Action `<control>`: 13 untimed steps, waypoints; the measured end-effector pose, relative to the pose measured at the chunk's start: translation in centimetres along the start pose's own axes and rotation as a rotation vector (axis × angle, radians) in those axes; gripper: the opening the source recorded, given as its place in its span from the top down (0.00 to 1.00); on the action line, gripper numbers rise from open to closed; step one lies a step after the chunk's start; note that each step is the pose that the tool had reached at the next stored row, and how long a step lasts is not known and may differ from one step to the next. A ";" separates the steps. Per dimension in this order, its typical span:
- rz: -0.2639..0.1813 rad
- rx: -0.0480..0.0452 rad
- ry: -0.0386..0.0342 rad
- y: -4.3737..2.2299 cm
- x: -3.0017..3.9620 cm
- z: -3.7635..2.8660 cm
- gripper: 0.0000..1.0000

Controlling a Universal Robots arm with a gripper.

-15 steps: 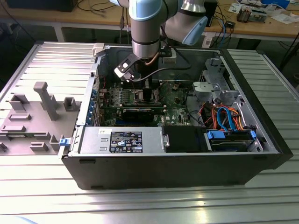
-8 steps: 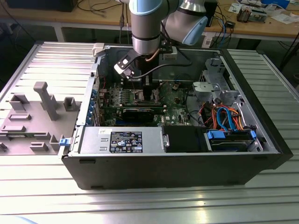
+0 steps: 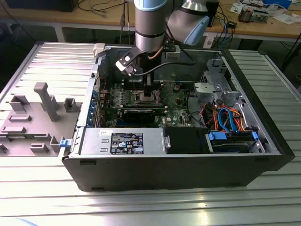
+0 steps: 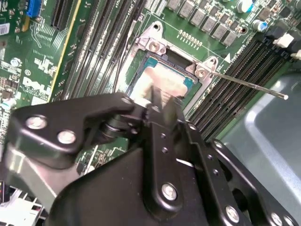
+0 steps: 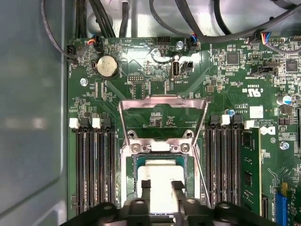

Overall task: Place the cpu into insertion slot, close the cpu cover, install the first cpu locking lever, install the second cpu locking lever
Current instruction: 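Place the cpu into insertion slot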

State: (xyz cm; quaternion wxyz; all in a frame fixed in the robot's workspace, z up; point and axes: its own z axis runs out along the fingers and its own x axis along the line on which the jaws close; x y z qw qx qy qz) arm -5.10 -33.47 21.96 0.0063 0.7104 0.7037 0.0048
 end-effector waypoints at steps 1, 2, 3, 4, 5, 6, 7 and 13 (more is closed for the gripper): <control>0.000 0.0031 -0.0003 0.03 -0.01 -0.01 0.77; 0.000 0.0033 -0.0002 0.03 -0.01 -0.01 0.77; 0.000 0.0034 -0.0001 0.03 0.00 -0.01 0.79; 0.000 0.0036 -0.0002 0.03 0.00 0.00 0.79; 0.000 0.0038 -0.0001 0.03 0.00 0.00 0.85; 0.000 0.0041 -0.0001 0.03 0.00 0.00 0.89; 0.000 0.0045 -0.0001 0.03 0.00 -0.01 0.89; 0.000 0.0066 -0.0001 0.03 0.00 0.00 0.89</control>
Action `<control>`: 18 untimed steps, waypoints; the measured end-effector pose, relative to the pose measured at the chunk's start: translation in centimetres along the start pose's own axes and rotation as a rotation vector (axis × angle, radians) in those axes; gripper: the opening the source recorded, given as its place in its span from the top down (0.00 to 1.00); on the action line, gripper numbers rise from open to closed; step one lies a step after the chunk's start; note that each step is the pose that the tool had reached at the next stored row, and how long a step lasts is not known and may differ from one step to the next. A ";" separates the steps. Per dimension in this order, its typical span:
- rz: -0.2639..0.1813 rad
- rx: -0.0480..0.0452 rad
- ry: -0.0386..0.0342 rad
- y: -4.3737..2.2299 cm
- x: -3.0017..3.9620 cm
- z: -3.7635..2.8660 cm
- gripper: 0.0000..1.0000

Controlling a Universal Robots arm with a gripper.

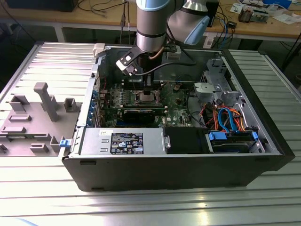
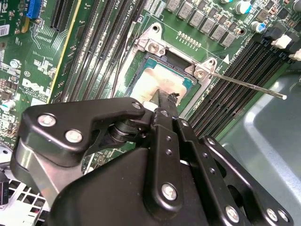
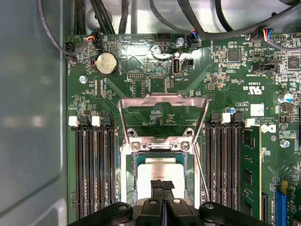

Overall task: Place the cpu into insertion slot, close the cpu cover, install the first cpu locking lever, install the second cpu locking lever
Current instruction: 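Close the cpu cover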

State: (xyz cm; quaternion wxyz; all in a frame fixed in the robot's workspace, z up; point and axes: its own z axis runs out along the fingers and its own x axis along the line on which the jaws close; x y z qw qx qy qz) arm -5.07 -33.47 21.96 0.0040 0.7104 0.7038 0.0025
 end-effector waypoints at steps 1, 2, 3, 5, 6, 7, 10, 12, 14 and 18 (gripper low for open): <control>0.000 0.0002 0.0000 0.00 0.00 0.00 0.89; 0.000 0.0004 0.0000 0.00 0.00 0.00 0.89; 0.000 0.0006 -0.0001 0.00 0.00 0.00 0.89; 0.000 0.0013 0.0000 0.00 0.00 0.00 0.89; 0.000 0.0017 0.0000 0.00 0.00 0.00 0.89; 0.000 0.0018 -0.0001 0.00 0.00 0.00 0.89; -0.001 0.0028 0.0000 0.00 0.00 0.00 0.89; -0.020 0.0026 -0.0003 0.01 0.00 -0.64 0.89; -0.020 0.0027 -0.0005 0.01 0.00 -0.65 0.89; -0.020 0.0028 -0.0007 0.01 0.00 -0.70 0.89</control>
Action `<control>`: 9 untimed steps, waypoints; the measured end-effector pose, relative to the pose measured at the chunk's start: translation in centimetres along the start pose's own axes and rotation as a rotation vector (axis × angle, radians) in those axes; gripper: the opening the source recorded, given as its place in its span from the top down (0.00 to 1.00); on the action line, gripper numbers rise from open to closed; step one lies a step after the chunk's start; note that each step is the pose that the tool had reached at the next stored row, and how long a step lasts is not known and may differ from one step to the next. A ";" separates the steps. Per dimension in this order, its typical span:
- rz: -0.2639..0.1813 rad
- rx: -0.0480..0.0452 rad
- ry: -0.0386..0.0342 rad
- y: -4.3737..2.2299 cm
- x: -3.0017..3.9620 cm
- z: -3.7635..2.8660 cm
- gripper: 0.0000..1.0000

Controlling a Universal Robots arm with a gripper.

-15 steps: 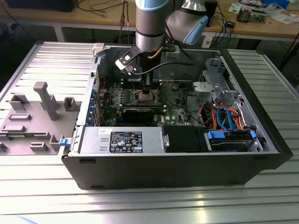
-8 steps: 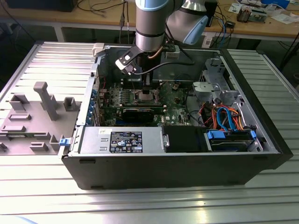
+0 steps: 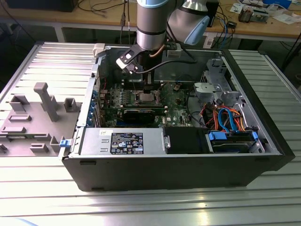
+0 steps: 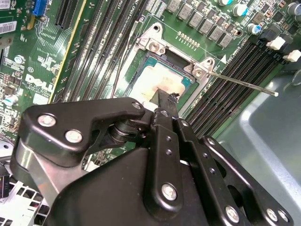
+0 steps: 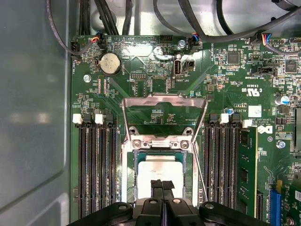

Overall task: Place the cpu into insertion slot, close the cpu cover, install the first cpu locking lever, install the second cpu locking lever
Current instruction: 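Close the cpu cover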

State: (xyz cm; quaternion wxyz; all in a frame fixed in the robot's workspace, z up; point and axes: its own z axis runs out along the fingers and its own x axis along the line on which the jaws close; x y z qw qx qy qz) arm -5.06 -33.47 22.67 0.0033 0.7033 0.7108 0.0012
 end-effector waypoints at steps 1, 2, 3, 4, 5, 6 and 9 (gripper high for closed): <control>0.000 0.0001 0.0000 0.00 0.00 -0.05 0.89; 0.000 -0.0001 0.0002 0.00 0.00 -0.05 0.89; 0.000 0.0000 0.0001 0.00 0.00 -0.08 0.89; 0.000 -0.0001 0.0001 0.00 0.00 -0.10 0.89; 0.000 0.0000 0.0001 0.00 0.00 -0.10 0.89; 0.000 0.0000 0.0001 0.00 0.00 -0.10 0.89; 0.000 0.0000 0.0001 0.00 0.00 -0.14 0.89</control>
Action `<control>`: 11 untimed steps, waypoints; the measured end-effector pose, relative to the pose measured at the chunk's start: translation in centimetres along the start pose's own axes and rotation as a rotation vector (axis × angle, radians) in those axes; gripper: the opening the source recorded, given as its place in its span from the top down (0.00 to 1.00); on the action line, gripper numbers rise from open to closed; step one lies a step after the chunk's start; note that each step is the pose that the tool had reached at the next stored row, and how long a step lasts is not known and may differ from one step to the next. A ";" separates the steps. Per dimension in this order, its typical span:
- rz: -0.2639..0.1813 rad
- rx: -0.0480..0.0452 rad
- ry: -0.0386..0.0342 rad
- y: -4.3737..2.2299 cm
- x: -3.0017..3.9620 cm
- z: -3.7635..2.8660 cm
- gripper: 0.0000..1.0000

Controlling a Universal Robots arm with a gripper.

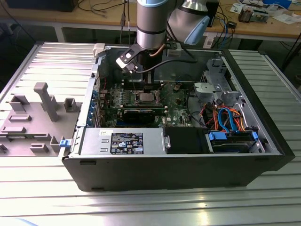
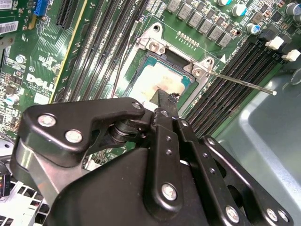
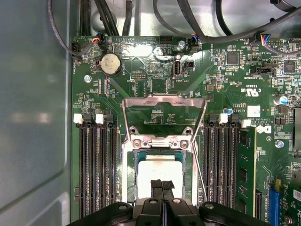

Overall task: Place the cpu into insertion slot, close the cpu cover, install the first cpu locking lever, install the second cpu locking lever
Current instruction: 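Close the cpu cover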

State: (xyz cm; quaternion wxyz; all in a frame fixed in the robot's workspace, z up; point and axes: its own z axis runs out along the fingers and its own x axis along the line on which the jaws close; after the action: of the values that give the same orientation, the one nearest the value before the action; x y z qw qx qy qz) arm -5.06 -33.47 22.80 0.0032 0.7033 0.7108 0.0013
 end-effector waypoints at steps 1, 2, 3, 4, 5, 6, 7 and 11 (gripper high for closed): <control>0.000 0.0000 0.0000 0.00 0.00 -0.07 0.89; 0.000 0.0000 0.0000 0.00 0.00 -0.08 0.89; 0.000 0.0000 0.0000 0.00 0.00 -0.10 0.89; 0.000 0.0001 0.0000 0.00 0.00 -0.12 0.89; 0.000 0.0000 0.0000 0.00 0.00 -0.14 0.89; 0.000 0.0000 0.0000 0.00 0.00 -0.16 0.89; 0.000 0.0000 0.0001 0.00 0.00 -0.18 0.89; 0.000 0.0000 0.0000 0.00 0.00 -0.26 0.89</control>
State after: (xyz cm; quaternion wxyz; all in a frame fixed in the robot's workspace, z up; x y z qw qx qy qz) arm -5.06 -33.47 23.07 0.0032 0.7033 0.7108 0.0013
